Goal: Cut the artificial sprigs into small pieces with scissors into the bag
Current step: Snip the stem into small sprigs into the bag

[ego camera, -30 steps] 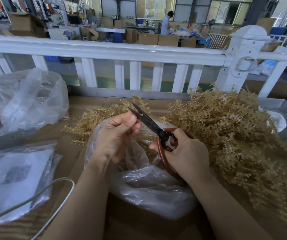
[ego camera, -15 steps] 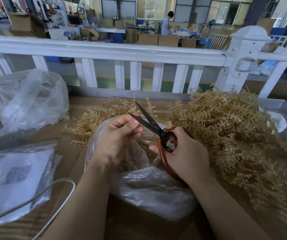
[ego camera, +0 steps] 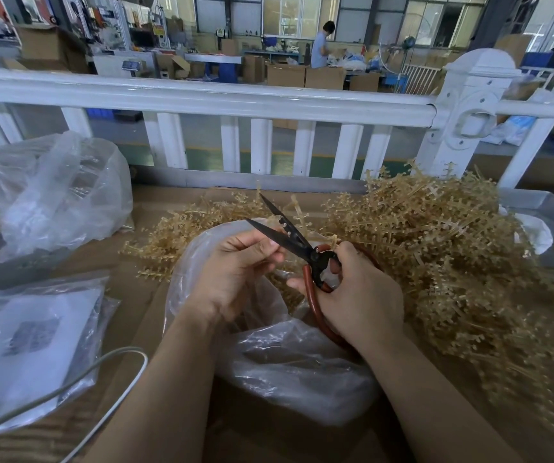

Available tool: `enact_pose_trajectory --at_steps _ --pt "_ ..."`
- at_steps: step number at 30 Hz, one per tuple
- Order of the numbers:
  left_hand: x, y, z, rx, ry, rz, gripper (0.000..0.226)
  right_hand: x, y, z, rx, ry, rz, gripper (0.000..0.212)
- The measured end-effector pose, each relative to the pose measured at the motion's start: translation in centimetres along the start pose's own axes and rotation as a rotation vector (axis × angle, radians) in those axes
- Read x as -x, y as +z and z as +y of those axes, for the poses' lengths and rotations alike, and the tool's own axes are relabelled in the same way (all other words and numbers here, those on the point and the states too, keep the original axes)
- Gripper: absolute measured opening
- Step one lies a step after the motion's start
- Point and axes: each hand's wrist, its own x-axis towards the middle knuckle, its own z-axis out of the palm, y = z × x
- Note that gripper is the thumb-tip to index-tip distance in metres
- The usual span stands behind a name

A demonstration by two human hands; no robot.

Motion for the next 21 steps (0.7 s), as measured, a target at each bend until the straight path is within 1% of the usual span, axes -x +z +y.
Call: enact_pose_trajectory --at_steps 11,17,21 --pt "0.06 0.28 0.01 0.052 -0.030 -0.022 0.016 0.15 -0.21 -0.39 -0.048 0.028 0.007 0.061" --pt "-0.15 0.01 -0.03 0.044 -0.037 -0.035 0.015 0.14 -0.24 -0.18 -0.100 0.008 -0.015 0.068" --pt "-0.25 -0.28 -0.17 0.028 -0.026 -0.047 0.012 0.23 -0.18 -0.24 -0.128 -0.002 0.001 0.072"
